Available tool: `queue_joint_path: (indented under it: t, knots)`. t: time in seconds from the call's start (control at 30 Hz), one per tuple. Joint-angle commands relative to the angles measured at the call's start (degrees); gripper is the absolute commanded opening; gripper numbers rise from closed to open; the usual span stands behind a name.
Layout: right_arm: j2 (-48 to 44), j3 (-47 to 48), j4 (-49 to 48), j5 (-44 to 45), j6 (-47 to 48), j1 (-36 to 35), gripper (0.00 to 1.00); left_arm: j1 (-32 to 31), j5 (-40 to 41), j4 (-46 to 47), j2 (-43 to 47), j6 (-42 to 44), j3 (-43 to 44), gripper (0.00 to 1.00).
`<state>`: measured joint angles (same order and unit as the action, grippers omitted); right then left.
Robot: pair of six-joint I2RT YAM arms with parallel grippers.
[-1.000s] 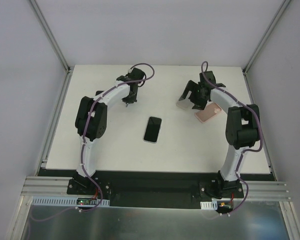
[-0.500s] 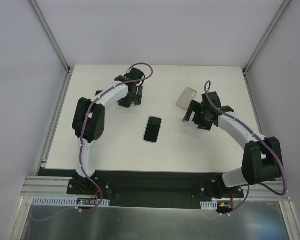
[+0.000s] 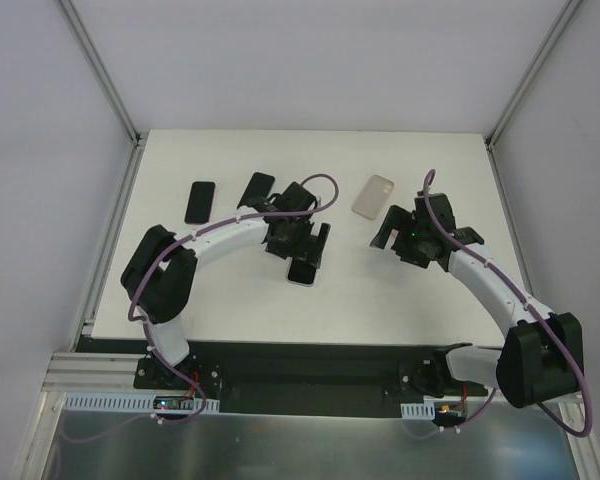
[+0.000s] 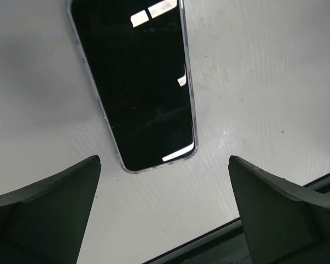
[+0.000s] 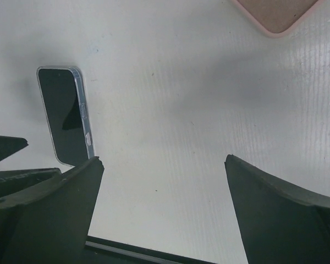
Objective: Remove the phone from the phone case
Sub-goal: Pick up the phone at the center of the board.
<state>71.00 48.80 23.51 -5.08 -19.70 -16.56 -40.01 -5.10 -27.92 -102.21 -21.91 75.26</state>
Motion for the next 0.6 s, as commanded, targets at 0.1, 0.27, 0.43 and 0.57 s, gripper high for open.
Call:
queue_joint_path:
  t: [0.1,0.27,0.43,0.57]
  knots:
    - [-1.6,-1.4,0.8,0.7,-0.6,-0.2,0.96,-1.5,-4.7,2.0,-3.0,-0.5,-2.3,0.99]
    - [-0.9,-0.9,0.3,0.1,-0.5,-0.3,0.96,-1.4,-3.4,1.9,-5.8,-0.1,-1.5,0.99]
    - [-0.3,-0.5,0.0,-0.2,-0.6,-0.4,0.96,-2.2,-2.3,1.7,-7.8,-0.7,-0.6,0.99]
    - [0.2,-0.9,-0.9,-0.5,-1.0,-0.8,0.96,-2.9,3.2,0.1,-10.2,-2.0,1.2,0.99]
